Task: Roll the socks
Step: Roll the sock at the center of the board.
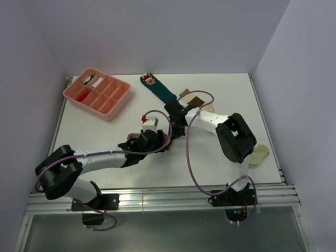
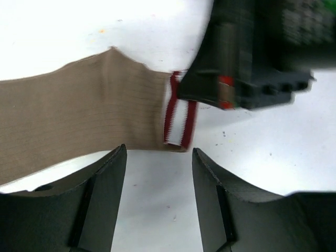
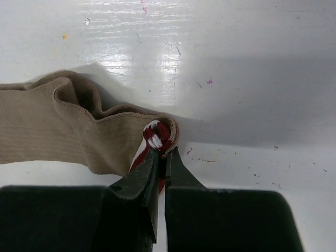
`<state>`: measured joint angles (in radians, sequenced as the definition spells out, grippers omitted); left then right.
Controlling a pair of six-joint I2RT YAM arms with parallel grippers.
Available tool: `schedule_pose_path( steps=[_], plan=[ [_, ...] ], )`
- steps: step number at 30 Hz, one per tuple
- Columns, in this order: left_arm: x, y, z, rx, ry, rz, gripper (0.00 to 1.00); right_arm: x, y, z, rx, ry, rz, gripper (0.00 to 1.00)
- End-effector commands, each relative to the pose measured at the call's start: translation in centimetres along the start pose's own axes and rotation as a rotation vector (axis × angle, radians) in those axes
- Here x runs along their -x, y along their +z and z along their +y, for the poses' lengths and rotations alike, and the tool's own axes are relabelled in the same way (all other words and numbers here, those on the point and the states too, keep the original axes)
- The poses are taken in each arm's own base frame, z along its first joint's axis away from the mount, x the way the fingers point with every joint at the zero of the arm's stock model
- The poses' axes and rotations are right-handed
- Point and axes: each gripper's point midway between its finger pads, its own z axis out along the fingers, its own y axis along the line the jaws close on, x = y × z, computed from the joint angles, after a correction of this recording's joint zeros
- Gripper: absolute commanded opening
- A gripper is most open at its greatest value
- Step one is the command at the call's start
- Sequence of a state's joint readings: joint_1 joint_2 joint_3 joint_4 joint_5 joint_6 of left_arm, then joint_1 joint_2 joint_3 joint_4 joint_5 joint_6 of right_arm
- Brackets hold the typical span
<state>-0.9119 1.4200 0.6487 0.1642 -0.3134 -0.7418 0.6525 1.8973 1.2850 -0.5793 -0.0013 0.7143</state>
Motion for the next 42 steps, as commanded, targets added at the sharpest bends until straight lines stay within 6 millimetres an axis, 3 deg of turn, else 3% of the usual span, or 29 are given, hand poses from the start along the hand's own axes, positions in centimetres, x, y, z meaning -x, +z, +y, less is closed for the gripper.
schedule_pose_path(
  steps=[1, 3, 5, 6, 7, 9, 13, 15, 22, 29, 36, 39, 42],
  plan=[
    [1.4, 0.0, -1.7, 0.080, 0.180, -0.100, 0.58, -0.6, 0.0, -1.0, -0.079, -0.040, 0.042, 0.00],
    [0.4, 0.3, -2.4, 0.113, 0.278, -0.100, 0.59, -0.6, 0.1, -0.8, -0.077, -0.042, 0.053, 0.00],
    [0.7, 0.5, -4.0, 0.118, 0.320, -0.120, 0.60, -0.5, 0.2, -0.6, -0.074, -0.045, 0.059, 0.00],
    [-0.1, 1.1, -3.7, 0.146, 0.372, -0.104, 0.60, -0.5, 0.1, -0.5, -0.071, -0.047, 0.062, 0.00],
    [0.1, 1.2, -5.0, 0.136, 0.388, -0.112, 0.60, -0.4, 0.1, -0.4, -0.067, -0.049, 0.066, 0.00],
    [-0.9, 1.9, -5.0, 0.161, 0.442, -0.091, 0.60, -0.4, 0.1, -0.3, -0.069, -0.052, 0.068, 0.00],
    [-0.9, 2.8, -5.6, 0.207, 0.482, -0.104, 0.59, 0.0, 0.1, 0.1, -0.064, -0.056, 0.067, 0.00],
    [-1.5, 3.1, -4.8, 0.247, 0.520, -0.079, 0.58, 0.0, 0.2, 0.1, -0.065, -0.056, 0.068, 0.00],
    [-2.0, 2.8, -4.9, 0.211, 0.501, -0.099, 0.54, -0.9, 0.7, 0.8, -0.019, -0.050, 0.111, 0.00],
    [-3.0, 3.8, -4.4, 0.239, 0.530, -0.075, 0.50, -1.1, 1.0, 0.9, -0.019, -0.050, 0.124, 0.00],
    [-4.7, 4.1, -2.5, 0.299, 0.526, -0.029, 0.45, -1.3, 1.1, 1.1, -0.002, -0.049, 0.131, 0.00],
    [-5.2, 4.2, -1.7, 0.329, 0.530, -0.023, 0.41, -1.6, 1.3, 1.1, 0.006, -0.044, 0.140, 0.00],
    [-5.4, 4.2, -1.2, 0.345, 0.533, -0.019, 0.29, -1.8, 1.4, 1.3, 0.019, -0.040, 0.145, 0.00]
  ],
)
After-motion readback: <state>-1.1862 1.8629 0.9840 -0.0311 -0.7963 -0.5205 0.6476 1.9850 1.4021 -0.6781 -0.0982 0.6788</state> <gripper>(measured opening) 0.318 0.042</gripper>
